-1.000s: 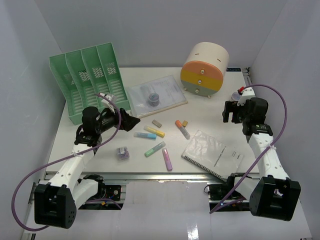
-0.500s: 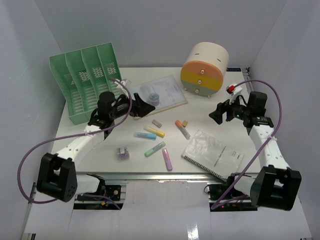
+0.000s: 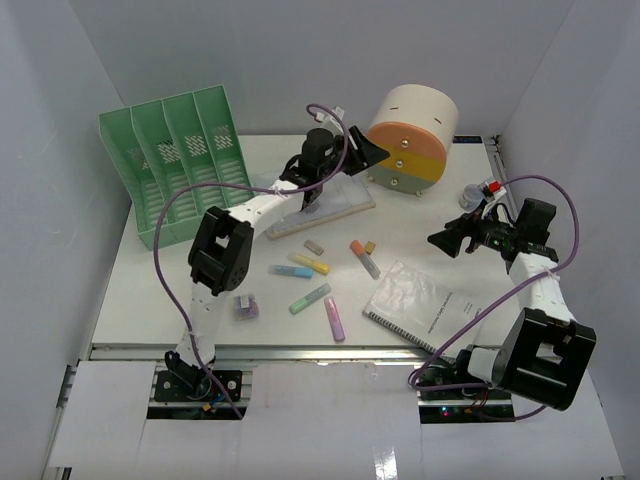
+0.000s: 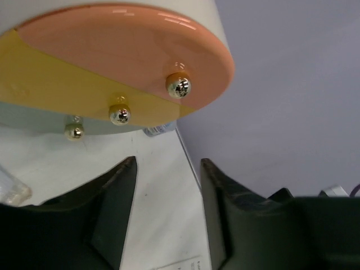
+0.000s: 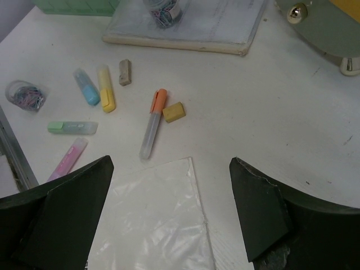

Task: Organize the desk

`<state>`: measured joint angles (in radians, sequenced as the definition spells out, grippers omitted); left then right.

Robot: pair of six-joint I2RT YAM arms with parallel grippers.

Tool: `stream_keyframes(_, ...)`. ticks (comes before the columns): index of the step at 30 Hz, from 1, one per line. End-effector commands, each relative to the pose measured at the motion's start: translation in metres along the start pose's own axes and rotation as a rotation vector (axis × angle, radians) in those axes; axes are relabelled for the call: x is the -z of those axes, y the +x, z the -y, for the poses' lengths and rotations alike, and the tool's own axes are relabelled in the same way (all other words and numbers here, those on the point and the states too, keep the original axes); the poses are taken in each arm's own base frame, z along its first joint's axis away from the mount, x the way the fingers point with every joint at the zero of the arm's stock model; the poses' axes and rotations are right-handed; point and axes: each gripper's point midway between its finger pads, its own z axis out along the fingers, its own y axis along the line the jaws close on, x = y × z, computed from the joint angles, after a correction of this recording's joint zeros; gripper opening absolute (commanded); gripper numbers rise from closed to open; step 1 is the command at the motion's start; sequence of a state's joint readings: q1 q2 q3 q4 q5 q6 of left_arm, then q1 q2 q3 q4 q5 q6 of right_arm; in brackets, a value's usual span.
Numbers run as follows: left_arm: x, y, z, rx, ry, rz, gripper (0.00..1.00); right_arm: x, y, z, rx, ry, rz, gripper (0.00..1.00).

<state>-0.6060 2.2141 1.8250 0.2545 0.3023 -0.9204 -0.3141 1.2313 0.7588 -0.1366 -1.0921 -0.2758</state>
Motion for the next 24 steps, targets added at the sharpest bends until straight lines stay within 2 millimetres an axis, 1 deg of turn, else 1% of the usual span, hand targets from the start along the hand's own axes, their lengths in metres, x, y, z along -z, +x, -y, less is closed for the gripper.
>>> stream_keyframes(1,-0.025,-0.019,0.039,0.069,0.026,0.113,0.51,0.003,-0.022,-0.009,0.078,-0.036,0.057,0.90)
stream_keyframes(3,-0.036,-0.019,0.041,0.079,0.012,0.159,0.50,0.004,-0.024,-0.011,0.085,-0.037,0.061,0.90)
stream_keyframes(5,-0.044,-0.016,0.038,0.092,-0.006,0.187,0.50,0.005,-0.026,-0.013,0.093,-0.036,0.064,0.89)
stream_keyframes(6,-0.046,-0.018,0.042,0.102,-0.002,0.202,0.50,0.005,-0.027,-0.014,0.097,-0.037,0.066,0.89)
stream_keyframes(9,-0.050,-0.018,0.040,0.124,-0.008,0.220,0.49,0.007,-0.030,-0.017,0.112,-0.036,0.072,0.89)
stream_keyframes(12,-0.054,-0.021,0.033,0.140,-0.033,0.252,0.49,0.008,-0.031,-0.018,0.118,-0.035,0.075,0.89)
stream_keyframes(18,-0.060,-0.020,0.022,0.187,-0.065,0.271,0.48,0.008,-0.031,-0.017,0.122,-0.022,0.074,0.89)
stream_keyframes(24,-0.076,-0.023,0.018,0.211,-0.057,0.285,0.46,0.010,-0.033,-0.015,0.129,-0.005,0.077,0.90)
